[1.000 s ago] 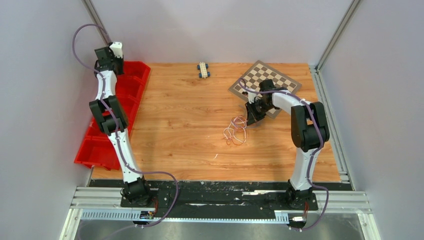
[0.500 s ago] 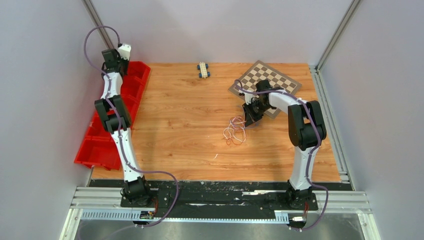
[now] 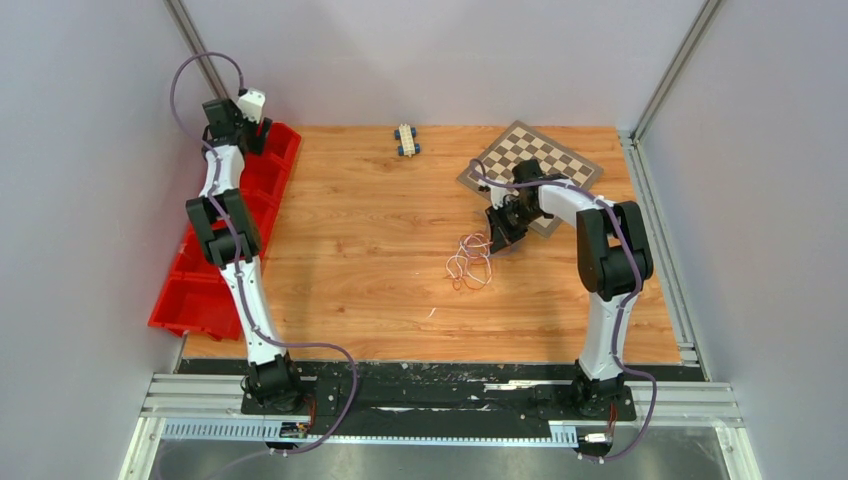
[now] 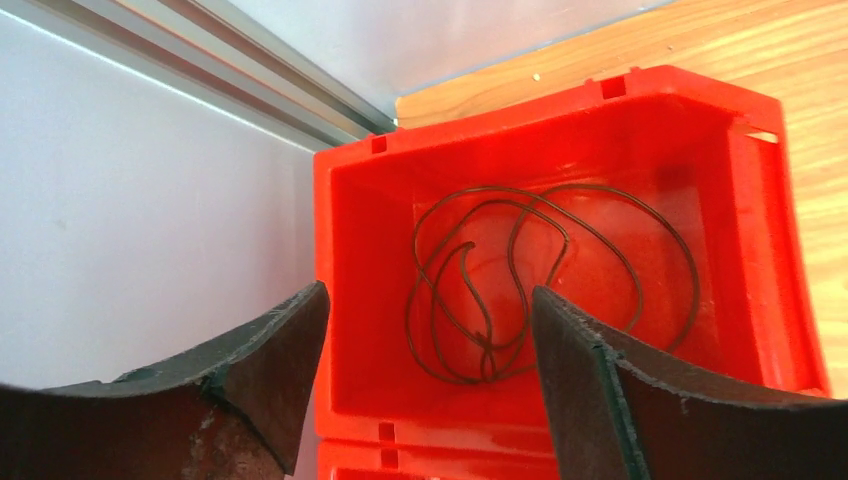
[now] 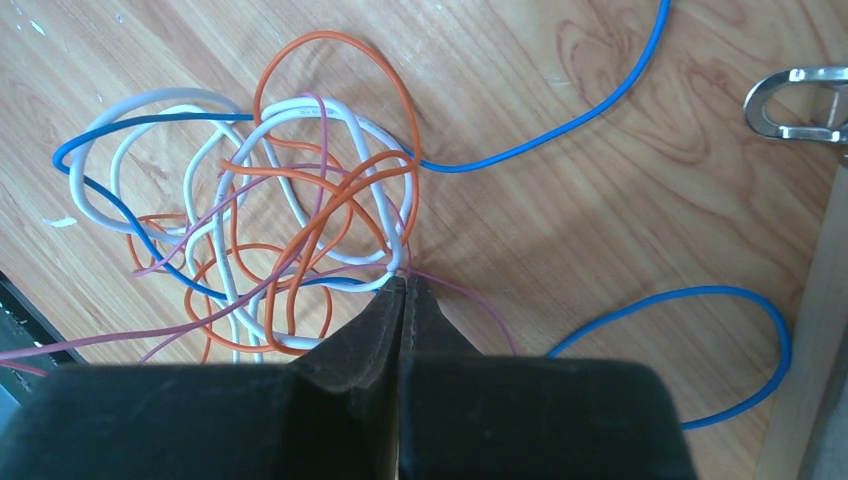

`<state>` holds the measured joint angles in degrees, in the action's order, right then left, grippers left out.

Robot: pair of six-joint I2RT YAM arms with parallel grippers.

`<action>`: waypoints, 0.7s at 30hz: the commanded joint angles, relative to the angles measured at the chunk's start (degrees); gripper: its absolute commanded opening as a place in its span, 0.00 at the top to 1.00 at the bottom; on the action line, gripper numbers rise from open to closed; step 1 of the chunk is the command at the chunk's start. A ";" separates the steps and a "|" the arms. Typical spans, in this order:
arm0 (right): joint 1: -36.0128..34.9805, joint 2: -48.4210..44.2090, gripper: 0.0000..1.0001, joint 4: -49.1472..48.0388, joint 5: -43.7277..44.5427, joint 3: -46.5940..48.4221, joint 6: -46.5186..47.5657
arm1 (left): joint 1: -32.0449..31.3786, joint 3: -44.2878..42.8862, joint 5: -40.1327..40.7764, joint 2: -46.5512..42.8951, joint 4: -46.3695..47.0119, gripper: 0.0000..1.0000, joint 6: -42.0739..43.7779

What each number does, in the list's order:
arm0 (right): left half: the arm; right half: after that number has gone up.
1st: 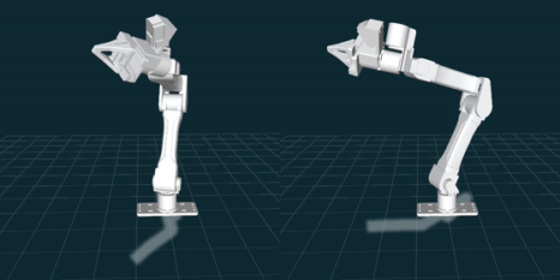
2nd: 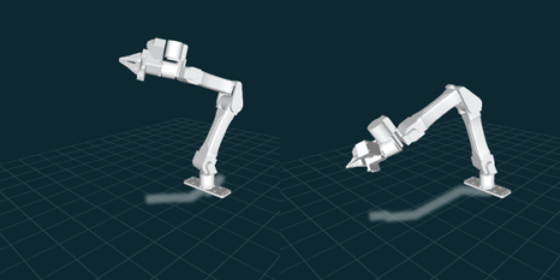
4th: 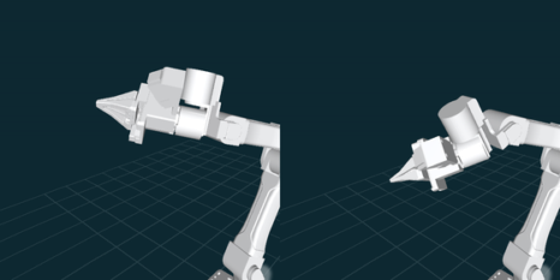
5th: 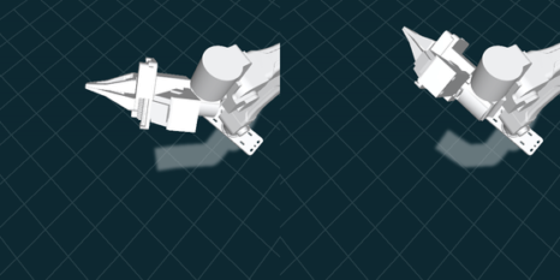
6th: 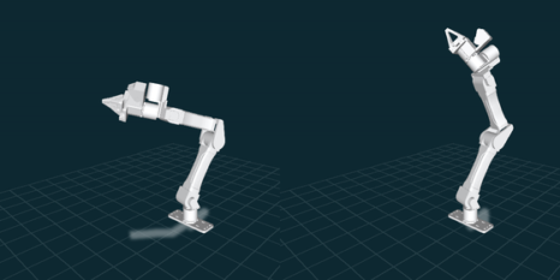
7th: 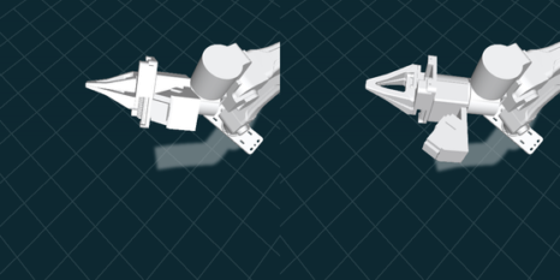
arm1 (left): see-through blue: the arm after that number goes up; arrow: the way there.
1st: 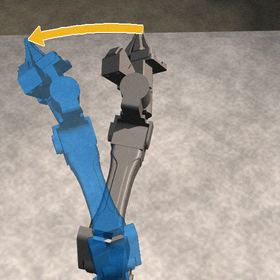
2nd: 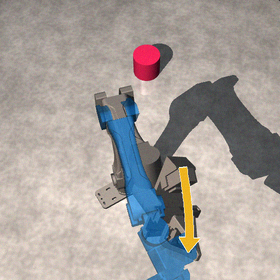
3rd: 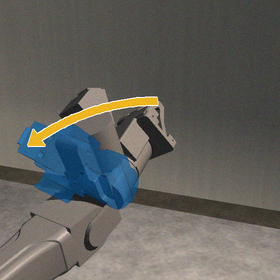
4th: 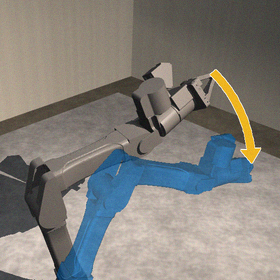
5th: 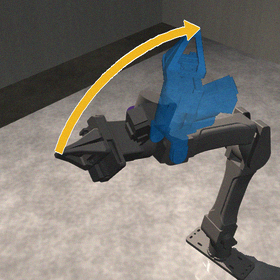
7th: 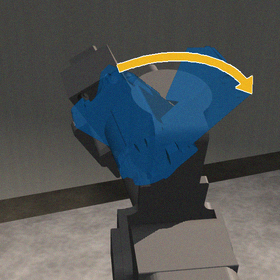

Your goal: Untangle the cables

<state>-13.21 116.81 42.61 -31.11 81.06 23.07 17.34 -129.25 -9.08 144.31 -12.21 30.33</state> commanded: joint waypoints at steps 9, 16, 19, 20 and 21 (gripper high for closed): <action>2.68 -5.86 1.00 -0.24 -6.16 -0.01 3.34 | 0.51 2.00 -16.33 -20.89 -17.97 0.00 -1.03; 2.47 -9.96 1.00 -2.26 -13.69 -0.23 3.69 | -5.21 16.90 -36.49 -35.74 -35.74 0.00 1.83; 2.43 -11.83 1.00 -3.57 -14.90 -1.14 3.91 | -13.69 29.01 -39.76 -43.47 -33.15 0.02 -0.22; 2.41 -12.32 1.00 -3.64 -14.98 -1.42 4.09 | -15.43 35.55 -40.30 -46.08 -31.13 0.03 -1.83; 2.46 -13.03 1.00 -3.63 -15.09 -1.86 4.31 | -19.44 38.50 -41.36 -47.12 -26.07 0.04 -5.87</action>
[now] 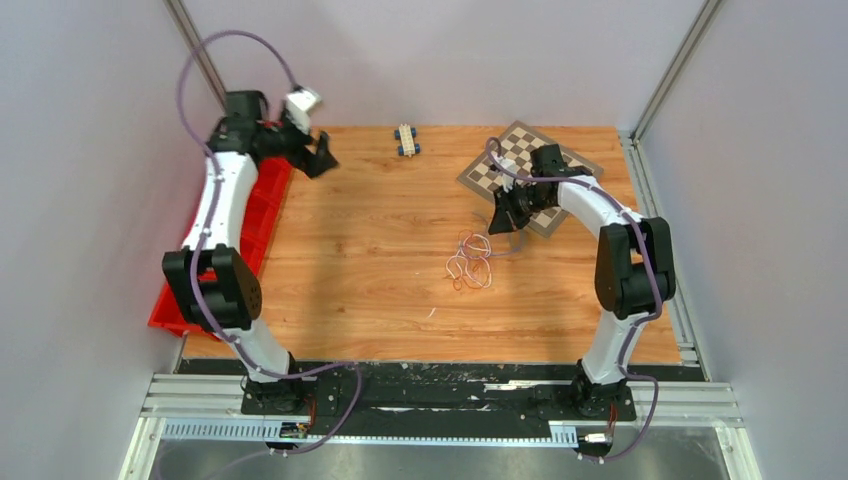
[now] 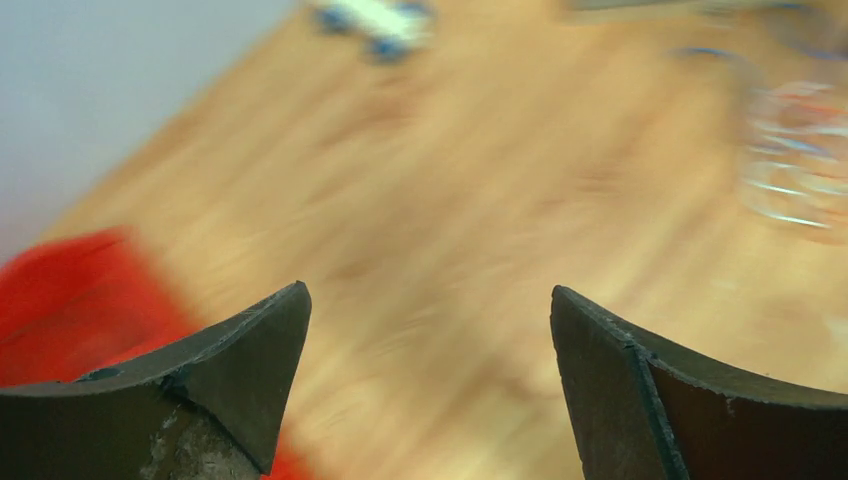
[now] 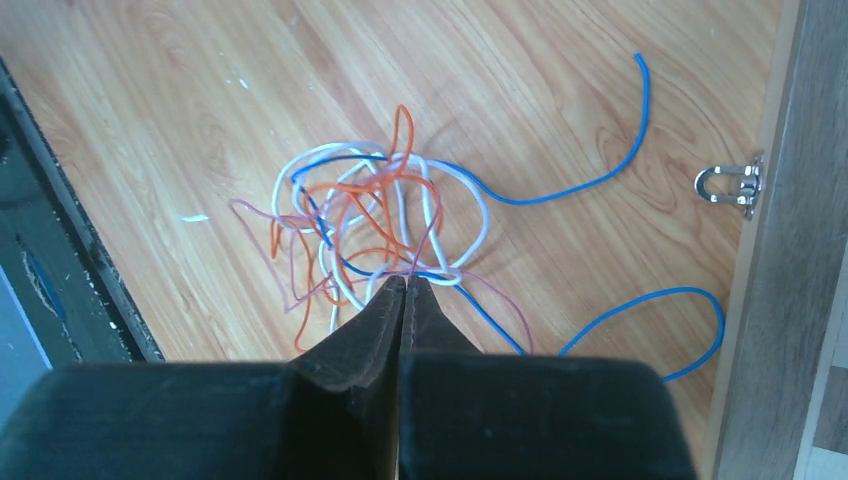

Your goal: Untangle the cables

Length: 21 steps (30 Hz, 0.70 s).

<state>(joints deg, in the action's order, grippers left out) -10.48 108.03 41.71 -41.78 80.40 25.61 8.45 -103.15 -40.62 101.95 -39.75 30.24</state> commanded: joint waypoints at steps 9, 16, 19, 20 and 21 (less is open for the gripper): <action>-0.48 -12.01 1.00 -3.45 -4.78 -7.41 0.86 | -32.90 29.75 -12.30 -2.01 29.43 0.15 -29.61; -0.42 -11.68 1.00 -3.51 -2.47 -9.89 -0.94 | -39.12 28.96 -11.52 4.96 35.71 0.24 -35.18; -0.37 -10.60 1.00 -3.60 -1.75 -9.91 -1.57 | -41.15 29.97 -11.73 7.21 37.54 0.26 -34.81; -0.39 -10.41 1.00 -3.58 -1.39 -9.83 -1.61 | -41.50 30.15 -11.75 8.13 37.63 0.26 -34.37; -0.39 -10.31 1.00 -3.63 -1.06 -9.87 -1.61 | -42.20 30.17 -11.30 8.55 37.75 0.25 -33.64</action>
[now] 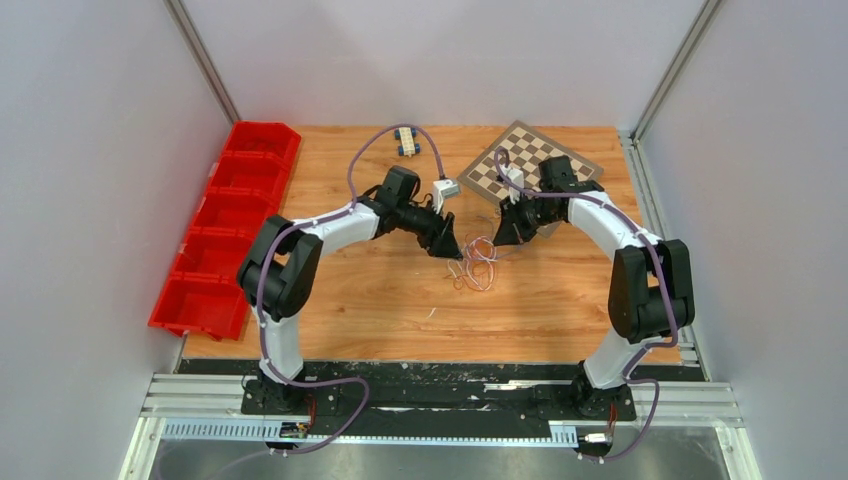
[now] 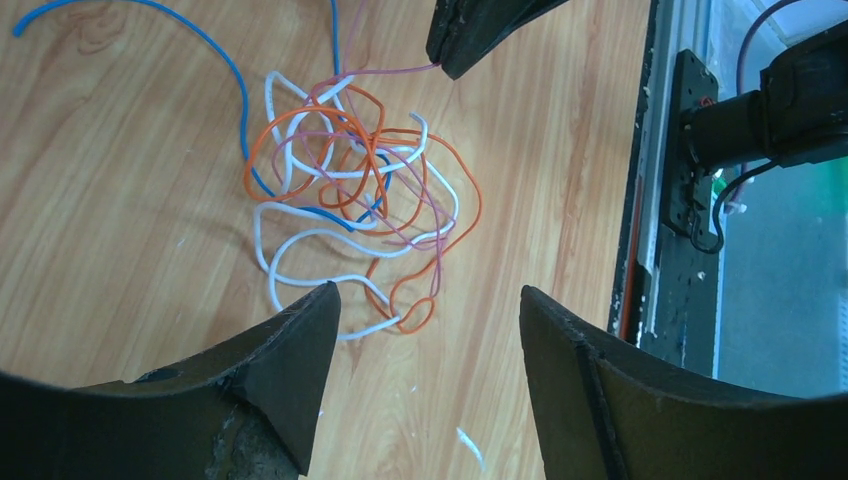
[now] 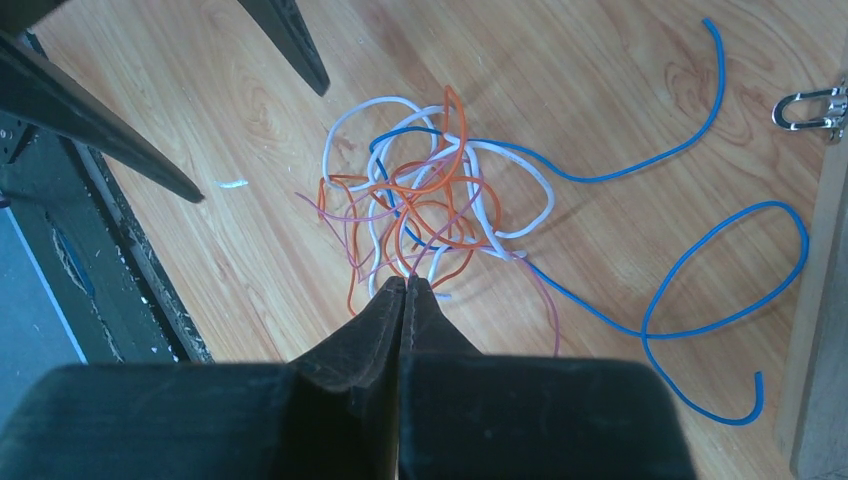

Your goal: Untangle the cables

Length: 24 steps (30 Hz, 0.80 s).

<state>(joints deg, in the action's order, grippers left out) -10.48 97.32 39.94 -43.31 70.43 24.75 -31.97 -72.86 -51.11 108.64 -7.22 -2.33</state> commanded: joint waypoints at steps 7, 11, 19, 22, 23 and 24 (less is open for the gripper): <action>-0.29 1.16 0.98 -1.88 1.18 -0.25 -1.59 | -3.43 -2.04 0.52 6.97 8.19 0.37 -2.27; -0.02 1.04 0.93 -1.74 1.39 -0.15 -2.18 | -4.76 -2.87 -0.27 8.80 8.56 0.58 -2.03; -0.12 -0.94 0.39 -3.87 1.55 -2.28 -4.78 | -4.47 -0.49 -0.82 3.57 9.48 1.00 -3.79; -1.06 -1.33 0.31 -9.08 3.78 -5.23 -10.10 | -4.05 -0.12 -1.15 2.69 11.18 1.00 -6.62; -1.22 -1.43 0.30 -10.98 4.15 -6.24 -11.43 | -3.56 -0.23 -1.35 2.88 12.01 1.00 -8.68; -1.33 -1.51 0.30 -12.93 4.91 -7.32 -12.87 | -3.29 -0.48 -1.49 3.33 12.47 1.00 -9.81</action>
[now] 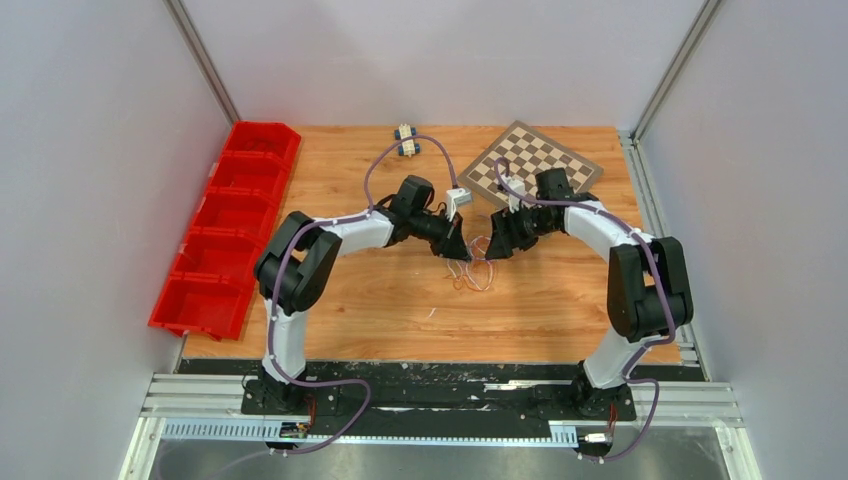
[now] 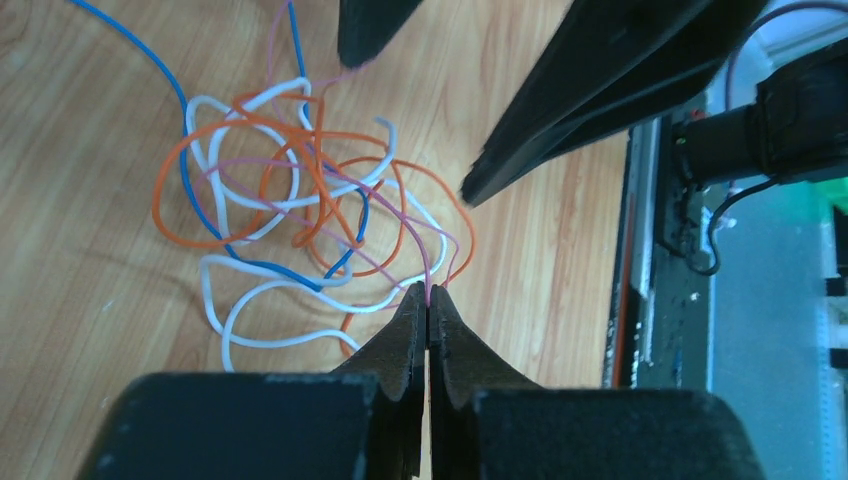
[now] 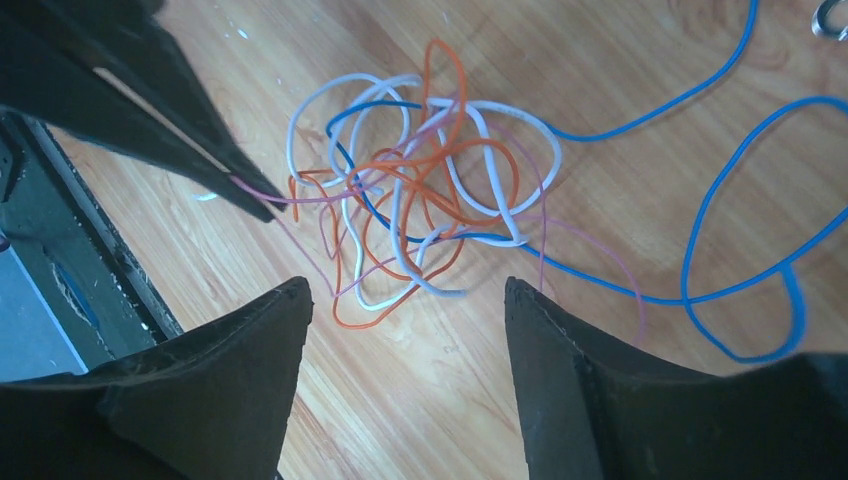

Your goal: Untangle the cables

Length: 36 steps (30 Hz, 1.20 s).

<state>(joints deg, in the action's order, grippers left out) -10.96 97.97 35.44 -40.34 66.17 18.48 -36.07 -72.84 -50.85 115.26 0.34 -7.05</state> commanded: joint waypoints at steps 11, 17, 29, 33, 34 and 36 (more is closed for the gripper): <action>-3.65 4.10 0.39 -24.36 13.94 -4.24 -15.52 | 2.56 -2.83 -2.52 -6.77 1.15 1.00 -6.21; -6.51 6.39 0.57 -23.92 22.25 -4.72 -14.79 | 4.69 -3.42 -2.74 -16.73 -8.12 1.00 -3.60; -6.23 6.75 0.63 -21.77 26.73 -4.79 -12.81 | 25.15 -20.75 -3.87 -29.33 -22.97 1.00 -2.37; -5.90 7.09 0.63 -20.31 26.21 -4.35 -11.89 | 33.34 -34.87 -5.02 -26.66 -26.34 1.00 -5.56; -5.91 7.16 0.63 -20.01 26.19 -4.22 -11.64 | 34.49 -39.10 -4.99 -25.90 -26.61 1.00 -5.76; -5.64 7.31 0.62 -19.49 26.11 -4.12 -11.23 | 38.13 -45.50 -4.30 -24.80 -26.68 1.00 -6.21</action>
<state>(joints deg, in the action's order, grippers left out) -17.41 104.18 13.47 -16.43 60.64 5.41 -2.96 -106.74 -54.00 89.76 -24.36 -11.18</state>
